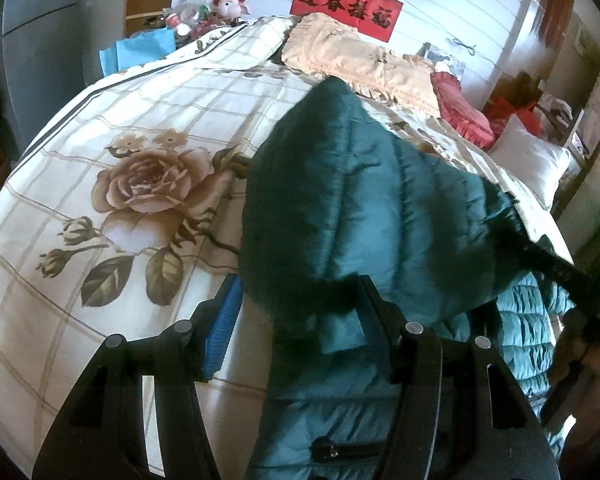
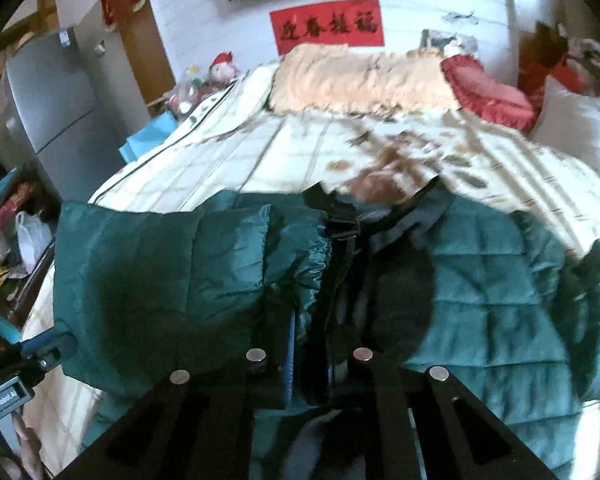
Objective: Fold large clothes
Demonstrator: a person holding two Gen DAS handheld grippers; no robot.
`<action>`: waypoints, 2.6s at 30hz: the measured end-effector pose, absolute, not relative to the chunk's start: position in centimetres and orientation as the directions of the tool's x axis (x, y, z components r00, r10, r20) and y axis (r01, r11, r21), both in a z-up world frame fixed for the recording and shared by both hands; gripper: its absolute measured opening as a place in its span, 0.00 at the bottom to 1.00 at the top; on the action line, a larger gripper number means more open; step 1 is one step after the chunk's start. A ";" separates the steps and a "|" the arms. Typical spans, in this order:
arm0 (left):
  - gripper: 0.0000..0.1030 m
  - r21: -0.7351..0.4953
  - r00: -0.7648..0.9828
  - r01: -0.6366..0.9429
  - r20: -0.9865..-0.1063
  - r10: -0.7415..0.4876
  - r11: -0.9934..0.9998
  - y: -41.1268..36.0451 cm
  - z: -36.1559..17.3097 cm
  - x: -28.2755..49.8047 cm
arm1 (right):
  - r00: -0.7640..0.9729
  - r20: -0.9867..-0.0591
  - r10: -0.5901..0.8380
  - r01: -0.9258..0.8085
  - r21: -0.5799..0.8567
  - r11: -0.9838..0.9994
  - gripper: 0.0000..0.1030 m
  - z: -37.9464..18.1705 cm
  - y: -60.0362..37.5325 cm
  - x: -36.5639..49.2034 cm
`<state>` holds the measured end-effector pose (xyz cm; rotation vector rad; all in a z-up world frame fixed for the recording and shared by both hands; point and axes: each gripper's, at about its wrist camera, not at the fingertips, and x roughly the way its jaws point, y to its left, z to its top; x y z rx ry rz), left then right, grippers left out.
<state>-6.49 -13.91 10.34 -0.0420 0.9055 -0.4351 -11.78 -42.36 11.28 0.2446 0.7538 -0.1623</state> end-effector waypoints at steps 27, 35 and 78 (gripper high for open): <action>0.56 -0.186 0.460 0.230 -0.844 -0.276 0.955 -16.3 3.7 -2.7 | 0.675 -0.703 -0.221 0.458 0.164 0.874 0.08 12.8 -55.0 -18.9; 0.58 -0.193 0.466 0.228 -0.839 -0.281 0.954 -16.3 3.0 -2.7 | 0.540 -0.811 -0.223 0.517 0.111 0.849 0.08 5.6 -56.1 -17.1; 0.74 -0.210 0.526 0.302 -0.777 -0.346 0.930 -21.5 7.3 0.9 | 0.629 -0.759 -0.169 0.412 0.140 0.901 0.48 7.8 -53.7 -15.0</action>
